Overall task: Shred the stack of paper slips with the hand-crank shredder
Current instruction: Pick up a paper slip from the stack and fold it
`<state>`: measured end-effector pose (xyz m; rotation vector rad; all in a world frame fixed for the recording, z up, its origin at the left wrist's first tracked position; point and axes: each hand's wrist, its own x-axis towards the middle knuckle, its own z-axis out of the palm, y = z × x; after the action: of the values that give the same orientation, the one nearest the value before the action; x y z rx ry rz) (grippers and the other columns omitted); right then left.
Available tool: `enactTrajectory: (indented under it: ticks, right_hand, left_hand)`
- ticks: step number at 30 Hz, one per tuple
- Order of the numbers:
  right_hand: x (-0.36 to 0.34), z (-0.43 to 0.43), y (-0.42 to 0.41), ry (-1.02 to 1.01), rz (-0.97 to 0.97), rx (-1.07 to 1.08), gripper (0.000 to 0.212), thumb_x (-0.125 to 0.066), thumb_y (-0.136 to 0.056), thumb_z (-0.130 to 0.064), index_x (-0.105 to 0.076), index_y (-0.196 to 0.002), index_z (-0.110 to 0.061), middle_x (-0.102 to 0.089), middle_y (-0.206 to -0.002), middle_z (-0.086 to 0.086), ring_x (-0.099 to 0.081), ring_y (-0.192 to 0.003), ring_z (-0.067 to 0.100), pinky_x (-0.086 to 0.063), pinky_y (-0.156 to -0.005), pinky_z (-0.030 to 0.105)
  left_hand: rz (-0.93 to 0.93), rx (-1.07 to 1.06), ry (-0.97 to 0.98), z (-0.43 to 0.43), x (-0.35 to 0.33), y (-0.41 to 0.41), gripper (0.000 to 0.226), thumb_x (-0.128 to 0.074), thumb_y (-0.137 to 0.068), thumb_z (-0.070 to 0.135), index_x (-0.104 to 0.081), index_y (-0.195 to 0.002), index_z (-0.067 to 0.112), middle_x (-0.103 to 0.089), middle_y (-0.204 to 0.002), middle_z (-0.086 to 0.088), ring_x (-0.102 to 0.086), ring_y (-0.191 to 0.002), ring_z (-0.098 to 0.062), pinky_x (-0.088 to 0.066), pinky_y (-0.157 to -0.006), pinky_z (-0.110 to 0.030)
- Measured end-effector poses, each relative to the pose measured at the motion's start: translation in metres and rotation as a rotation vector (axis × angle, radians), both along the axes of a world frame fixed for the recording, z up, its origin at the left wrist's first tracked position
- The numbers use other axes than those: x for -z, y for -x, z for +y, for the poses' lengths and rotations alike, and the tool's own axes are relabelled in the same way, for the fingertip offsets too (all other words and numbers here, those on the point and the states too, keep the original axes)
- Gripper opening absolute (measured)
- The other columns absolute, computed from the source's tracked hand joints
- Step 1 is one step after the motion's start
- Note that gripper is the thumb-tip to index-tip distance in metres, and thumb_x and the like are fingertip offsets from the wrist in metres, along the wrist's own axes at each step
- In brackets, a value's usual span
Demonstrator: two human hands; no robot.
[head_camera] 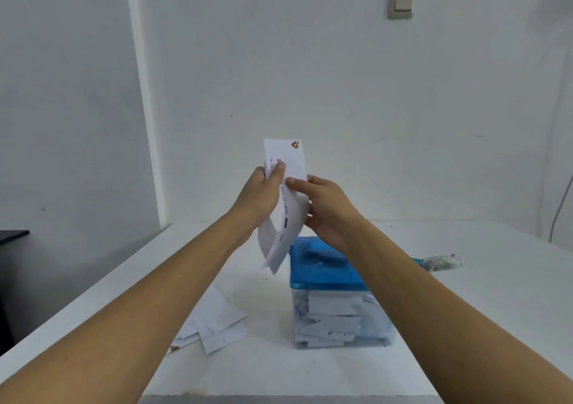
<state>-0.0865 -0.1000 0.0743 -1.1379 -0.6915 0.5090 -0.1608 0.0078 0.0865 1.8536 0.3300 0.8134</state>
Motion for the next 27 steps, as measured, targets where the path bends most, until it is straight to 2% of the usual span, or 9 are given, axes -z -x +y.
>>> enactTrajectory:
  ticks: [2, 6, 9, 12, 15, 20, 22, 24, 27]
  right_hand:
    - [-0.001, -0.002, -0.004, -0.011, 0.018, 0.054, 0.014, -0.065, -0.096, -0.014, -0.068, -0.108, -0.007, -0.077, -0.103, 0.009, -0.073, -0.087, 0.023, -0.058, -0.068, 0.032]
    - [-0.002, -0.011, -0.018, -0.094, 0.078, 0.179, 0.018, -0.065, -0.095, -0.012, -0.065, -0.111, -0.003, -0.076, -0.104, 0.012, -0.074, -0.094, 0.028, -0.062, -0.077, 0.04]
    - [0.003, -0.013, -0.023, -0.045, 0.044, 0.27, 0.013, -0.064, -0.097, -0.019, -0.065, -0.105, -0.009, -0.076, -0.103, 0.008, -0.073, -0.089, 0.024, -0.06, -0.082, 0.042]
    - [0.007, -0.015, -0.022, 0.099, -0.065, 0.292, 0.02, -0.057, -0.101, -0.029, -0.065, -0.109, -0.012, -0.074, -0.103, 0.004, -0.071, -0.093, 0.023, -0.059, -0.084, 0.042]
    - [0.006, -0.018, -0.02, 0.198, -0.166, 0.277, 0.021, -0.051, -0.103, -0.028, -0.063, -0.111, -0.013, -0.072, -0.107, 0.005, -0.07, -0.097, 0.024, -0.059, -0.089, 0.044]
    - [0.002, -0.032, -0.025, 0.214, -0.245, 0.303, 0.019, -0.048, -0.104, -0.019, -0.063, -0.114, -0.011, -0.071, -0.112, 0.006, -0.069, -0.095, 0.022, -0.061, -0.08, 0.034]
    - [0.0, -0.038, -0.026, 0.164, -0.213, 0.304, 0.017, -0.048, -0.104, -0.016, -0.062, -0.113, -0.012, -0.07, -0.112, 0.003, -0.067, -0.091, 0.018, -0.06, -0.077, 0.031]
    - [0.0, -0.042, -0.027, 0.128, -0.174, 0.283, 0.015, -0.05, -0.103, -0.018, -0.062, -0.112, -0.013, -0.07, -0.113, 0.004, -0.066, -0.094, 0.018, -0.058, -0.081, 0.033]
    - [0.004, -0.042, -0.025, 0.179, -0.223, 0.28, 0.015, -0.054, -0.103, -0.025, -0.066, -0.106, -0.016, -0.073, -0.107, 0.002, -0.069, -0.098, 0.02, -0.058, -0.088, 0.036]
  left_hand:
    - [0.041, 0.017, -0.038, 0.0, 0.002, 0.0, 0.042, -0.044, -0.101, 0.057, -0.061, -0.117, 0.022, -0.071, -0.107, 0.002, -0.067, -0.097, -0.017, -0.052, -0.086, -0.033]
    - [0.16, 0.045, -0.128, 0.003, 0.003, 0.005, 0.022, -0.073, -0.088, 0.046, -0.074, -0.1, 0.026, -0.077, -0.091, 0.008, -0.073, -0.082, -0.015, -0.057, -0.072, -0.027]
    - [0.116, 0.043, 0.014, -0.001, 0.003, 0.006, 0.021, -0.08, -0.085, 0.037, -0.078, -0.097, 0.02, -0.078, -0.086, 0.004, -0.075, -0.077, -0.022, -0.06, -0.074, -0.035]
    - [0.014, 0.064, 0.183, -0.004, 0.002, -0.002, 0.014, -0.074, -0.091, 0.027, -0.076, -0.1, 0.016, -0.079, -0.092, 0.0, -0.075, -0.085, -0.026, -0.062, -0.083, -0.042]
    - [-0.056, 0.046, 0.254, -0.008, 0.0, -0.009, 0.008, -0.066, -0.097, 0.023, -0.074, -0.1, 0.019, -0.078, -0.095, 0.001, -0.075, -0.087, -0.025, -0.061, -0.086, -0.043]
    - [-0.068, 0.007, 0.293, -0.009, -0.003, -0.016, 0.024, -0.052, -0.104, 0.032, -0.071, -0.105, 0.018, -0.076, -0.107, -0.006, -0.072, -0.103, -0.03, -0.055, -0.095, -0.047]
    - [-0.111, 0.013, 0.305, -0.01, -0.003, -0.018, 0.027, -0.043, -0.107, 0.033, -0.068, -0.107, 0.022, -0.077, -0.106, 0.0, -0.074, -0.099, -0.023, -0.053, -0.098, -0.044]
    - [-0.139, 0.01, 0.324, -0.014, -0.003, -0.019, 0.029, -0.035, -0.11, 0.032, -0.064, -0.111, 0.026, -0.077, -0.103, 0.01, -0.075, -0.09, -0.013, -0.053, -0.098, -0.043]
    - [-0.156, -0.012, 0.44, -0.018, -0.001, -0.022, 0.034, -0.031, -0.11, 0.032, -0.063, -0.12, 0.025, -0.075, -0.109, 0.005, -0.075, -0.092, -0.017, -0.056, -0.094, -0.042]
